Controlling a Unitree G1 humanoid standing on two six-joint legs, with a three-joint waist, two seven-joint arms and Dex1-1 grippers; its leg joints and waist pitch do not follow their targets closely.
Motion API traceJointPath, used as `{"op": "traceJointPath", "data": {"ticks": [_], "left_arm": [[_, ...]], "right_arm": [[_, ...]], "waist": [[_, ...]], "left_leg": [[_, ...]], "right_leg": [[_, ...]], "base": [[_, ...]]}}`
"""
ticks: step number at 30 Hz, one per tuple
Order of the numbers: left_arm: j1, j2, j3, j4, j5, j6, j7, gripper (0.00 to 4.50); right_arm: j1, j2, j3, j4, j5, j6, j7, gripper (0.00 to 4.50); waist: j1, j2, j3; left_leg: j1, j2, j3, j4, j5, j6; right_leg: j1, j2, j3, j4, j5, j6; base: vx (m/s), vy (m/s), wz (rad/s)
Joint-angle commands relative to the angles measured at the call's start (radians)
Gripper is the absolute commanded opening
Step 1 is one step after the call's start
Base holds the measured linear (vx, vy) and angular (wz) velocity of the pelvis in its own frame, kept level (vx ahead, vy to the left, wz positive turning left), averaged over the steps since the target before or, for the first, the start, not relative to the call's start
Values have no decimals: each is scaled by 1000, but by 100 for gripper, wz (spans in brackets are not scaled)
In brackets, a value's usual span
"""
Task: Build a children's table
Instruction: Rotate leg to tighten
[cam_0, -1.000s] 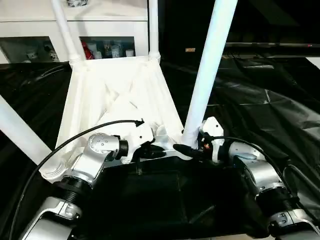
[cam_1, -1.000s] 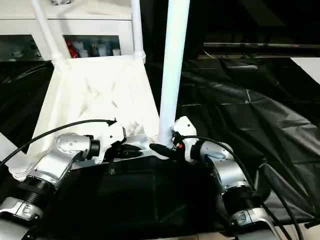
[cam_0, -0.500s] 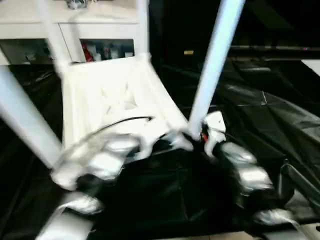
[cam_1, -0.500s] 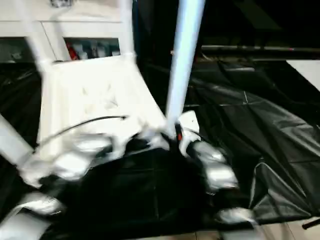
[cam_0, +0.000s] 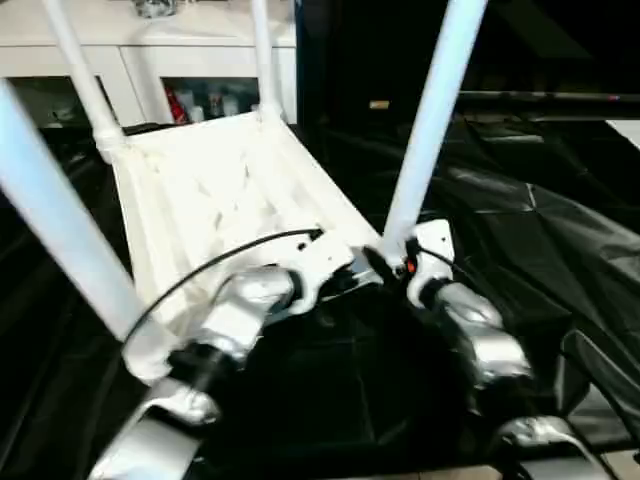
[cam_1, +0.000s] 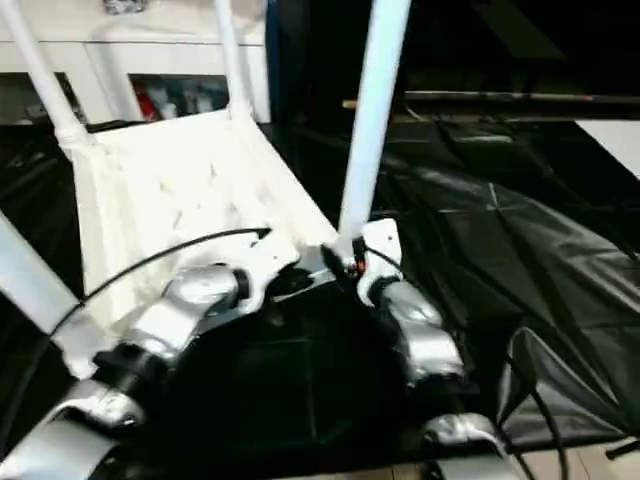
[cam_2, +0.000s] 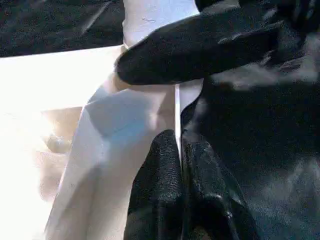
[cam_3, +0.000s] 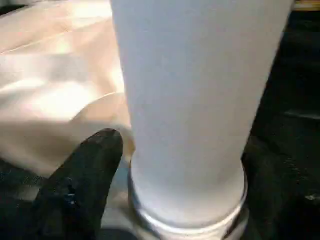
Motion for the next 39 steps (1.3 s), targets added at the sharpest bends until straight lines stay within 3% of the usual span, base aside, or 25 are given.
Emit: {"op": "traceJointPath", "data": {"ticks": [1, 3, 10, 11, 13, 21, 24, 30, 33, 34, 36, 39], "left_arm": [[44, 33, -4, -15, -54, -53, -86, 0], [60, 69, 10, -33, -72, -68, -133, 0], [100, 152, 38, -78, -113, -80, -235, 0], [107, 162, 37, -85, -120, -77, -239, 0], [113, 166, 36, -92, -126, -76, -241, 0], [114, 162, 36, -98, -130, -75, -240, 0], [114, 162, 34, -101, -133, -76, -241, 0], [121, 164, 22, -99, -124, -70, -242, 0], [114, 148, 10, -80, -88, -49, -185, 0], [102, 118, 11, -63, -75, -31, -132, 0], [95, 102, 11, -54, -69, -25, -108, 0], [53, 21, 3, 1, -36, 16, 10, 0]], "right_arm": [[6, -36, 50, -75, 26, 11, 137, 394], [14, -75, 43, -95, 39, 13, 206, 394], [28, -166, 78, -123, 44, -1, 390, 394], [21, -180, 97, -113, 31, -8, 407, 394], [16, -190, 110, -108, 26, -8, 422, 368], [-2, -186, 104, -86, 23, -5, 439, 315], [-2, -188, 109, -85, 29, -6, 445, 276], [18, -180, 110, -93, 32, -11, 440, 251], [32, -148, 88, -84, 26, 0, 357, 249], [40, -110, 65, -60, 8, 11, 241, 249], [43, -90, 56, -47, -3, 11, 182, 248], [58, -1, 20, -19, -36, 35, -52, 247]], "waist": [[7, -18, -50], [3, -18, -49], [2, -21, -49], [1, -16, -49], [-2, -23, -49], [-6, -24, -50], [-6, -21, -51], [-7, -20, -52], [-8, -19, -50], [-9, -20, -49], [-16, -20, -46], [-18, -10, -46]], "left_leg": [[4, 56, -27, -64, -204, 83], [6, 58, -25, -64, -209, 84], [5, 58, -23, -63, -188, 80], [6, 57, -23, -62, -184, 80], [5, 57, -22, -61, -188, 81], [6, 57, -21, -58, -175, 87], [6, 56, -21, -57, -164, 92], [6, 57, -21, -57, -164, 91], [6, 57, -21, -58, -167, 87], [5, 56, -22, -59, -173, 83], [7, 55, -24, -65, -211, 50], [14, 55, -27, -69, -265, 16]], "right_leg": [[38, -59, 38, -85, -210, -195], [32, -59, 40, -83, -203, -206], [33, -57, 40, -73, -153, -235], [33, -58, 40, -73, -149, -239], [34, -58, 39, -74, -155, -241], [33, -57, 40, -73, -156, -244], [34, -56, 40, -71, -137, -248], [35, -56, 39, -70, -131, -253], [33, -56, 40, -71, -137, -253], [33, -56, 40, -72, -149, -250], [30, -56, 39, -80, -228, -231], [24, -57, 42, -88, -291, -204]], "base": [[0, 0, 0], [0, 0, 0], [0, 0, 0], [0, 0, 0], [0, 0, 0], [0, 0, 0], [0, 0, 0], [0, 0, 0], [0, 0, 0], [0, 0, 0], [0, 0, 0], [0, 0, 0]]}}
